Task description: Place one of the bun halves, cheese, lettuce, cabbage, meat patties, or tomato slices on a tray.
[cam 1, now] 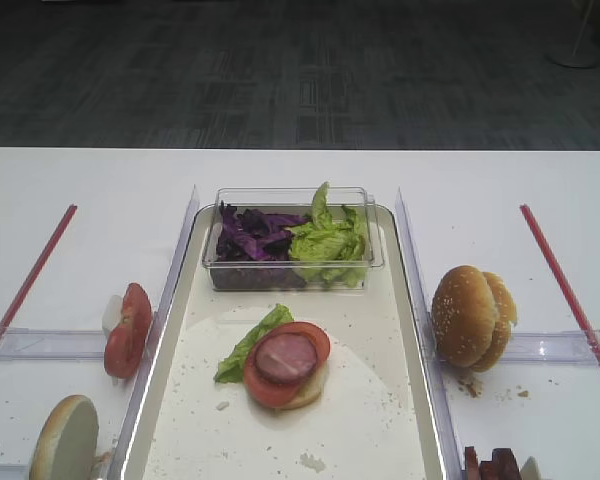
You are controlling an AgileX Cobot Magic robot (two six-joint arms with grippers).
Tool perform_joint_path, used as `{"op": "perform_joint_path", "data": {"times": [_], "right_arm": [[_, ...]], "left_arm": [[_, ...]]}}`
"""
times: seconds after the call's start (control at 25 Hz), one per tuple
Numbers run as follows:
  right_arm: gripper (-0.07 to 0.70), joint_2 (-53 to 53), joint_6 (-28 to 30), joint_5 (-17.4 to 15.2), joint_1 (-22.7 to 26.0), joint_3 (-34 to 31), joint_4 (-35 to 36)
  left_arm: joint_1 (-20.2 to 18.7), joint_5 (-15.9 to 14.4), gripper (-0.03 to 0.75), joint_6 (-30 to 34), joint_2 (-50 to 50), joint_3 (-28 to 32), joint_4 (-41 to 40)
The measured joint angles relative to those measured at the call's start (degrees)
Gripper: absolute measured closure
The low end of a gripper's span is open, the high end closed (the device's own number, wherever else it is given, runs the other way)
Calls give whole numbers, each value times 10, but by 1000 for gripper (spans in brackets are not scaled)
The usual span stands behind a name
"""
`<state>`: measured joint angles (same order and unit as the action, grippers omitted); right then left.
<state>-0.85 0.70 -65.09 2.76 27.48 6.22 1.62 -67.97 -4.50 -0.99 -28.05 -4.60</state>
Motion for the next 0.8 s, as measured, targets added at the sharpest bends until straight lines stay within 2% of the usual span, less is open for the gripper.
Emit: {"op": "perform_joint_path", "data": {"times": [0.24,0.8], "right_arm": [[99,0,0,0,0,0,-2],[218,0,1,0,0,0,-32]], "left_arm": [[0,0,97,0,0,0,0],[0,0,97,0,0,0,0]]}}
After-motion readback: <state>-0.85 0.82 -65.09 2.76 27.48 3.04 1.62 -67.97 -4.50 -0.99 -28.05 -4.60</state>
